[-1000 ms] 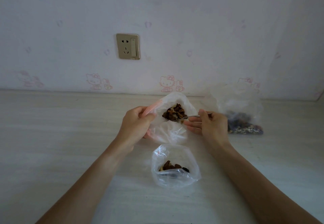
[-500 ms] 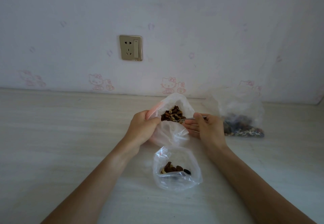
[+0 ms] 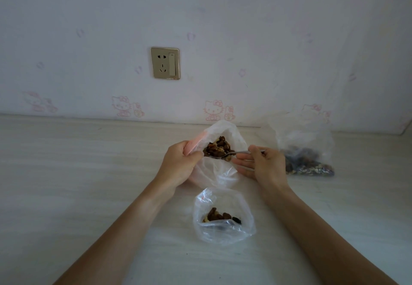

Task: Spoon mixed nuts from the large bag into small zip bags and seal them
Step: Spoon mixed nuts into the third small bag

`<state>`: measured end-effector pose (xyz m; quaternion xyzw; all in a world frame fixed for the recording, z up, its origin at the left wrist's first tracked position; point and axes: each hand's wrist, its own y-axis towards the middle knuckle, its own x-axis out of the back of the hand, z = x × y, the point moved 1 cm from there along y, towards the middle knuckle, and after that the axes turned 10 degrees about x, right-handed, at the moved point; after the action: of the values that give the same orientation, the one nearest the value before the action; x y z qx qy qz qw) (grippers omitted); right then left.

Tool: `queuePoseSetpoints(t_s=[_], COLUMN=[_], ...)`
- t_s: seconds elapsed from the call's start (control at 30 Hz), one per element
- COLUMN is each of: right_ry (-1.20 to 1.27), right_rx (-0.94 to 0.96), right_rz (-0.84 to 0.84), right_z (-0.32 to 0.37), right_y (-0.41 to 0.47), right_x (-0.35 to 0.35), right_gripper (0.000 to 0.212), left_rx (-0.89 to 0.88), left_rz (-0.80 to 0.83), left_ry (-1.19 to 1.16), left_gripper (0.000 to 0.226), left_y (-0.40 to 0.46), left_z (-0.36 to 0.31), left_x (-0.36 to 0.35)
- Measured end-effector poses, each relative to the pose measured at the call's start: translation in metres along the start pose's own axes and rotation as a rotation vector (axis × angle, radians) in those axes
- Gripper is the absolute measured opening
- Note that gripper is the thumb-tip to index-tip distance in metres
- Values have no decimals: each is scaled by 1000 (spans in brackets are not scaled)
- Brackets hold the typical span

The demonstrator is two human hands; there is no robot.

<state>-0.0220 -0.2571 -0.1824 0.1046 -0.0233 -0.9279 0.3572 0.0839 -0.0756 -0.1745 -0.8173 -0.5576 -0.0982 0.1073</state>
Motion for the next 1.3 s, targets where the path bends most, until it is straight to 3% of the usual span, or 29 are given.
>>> queuePoseSetpoints(t_s=[0.2, 0.47, 0.7, 0.8, 0.93, 1.1, 1.2, 1.3], right_ry=[-25, 71, 88, 99, 99, 61, 28, -46], right_rx=[33, 5, 87, 111, 120, 71, 23, 53], right_rz=[52, 45, 93, 121, 161, 229, 270, 287], right_z=[0, 15, 50, 66, 79, 76, 69, 62], right_y=[-2, -7, -19, -29, -48, -78, -94, -105], right_x=[-3, 6, 22, 33, 50, 69, 76, 80], right_gripper=[18, 21, 23, 24, 25, 27, 29, 26], left_rx=[-8, -9, -81, -199, -359, -338, -232, -165], left_rz=[43, -74, -137, -240, -299, -126, 22, 60], left_ry=[2, -108, -108, -21, 108, 233, 346, 437], left_gripper=[13, 20, 62, 56, 30, 4, 22, 32], left_y=[1, 3, -3, -16, -45, -83, -97, -103], left_z=[3, 3, -3, -3, -3, 5, 14, 19], left_x=[-1, 8, 21, 29, 37, 35, 29, 23])
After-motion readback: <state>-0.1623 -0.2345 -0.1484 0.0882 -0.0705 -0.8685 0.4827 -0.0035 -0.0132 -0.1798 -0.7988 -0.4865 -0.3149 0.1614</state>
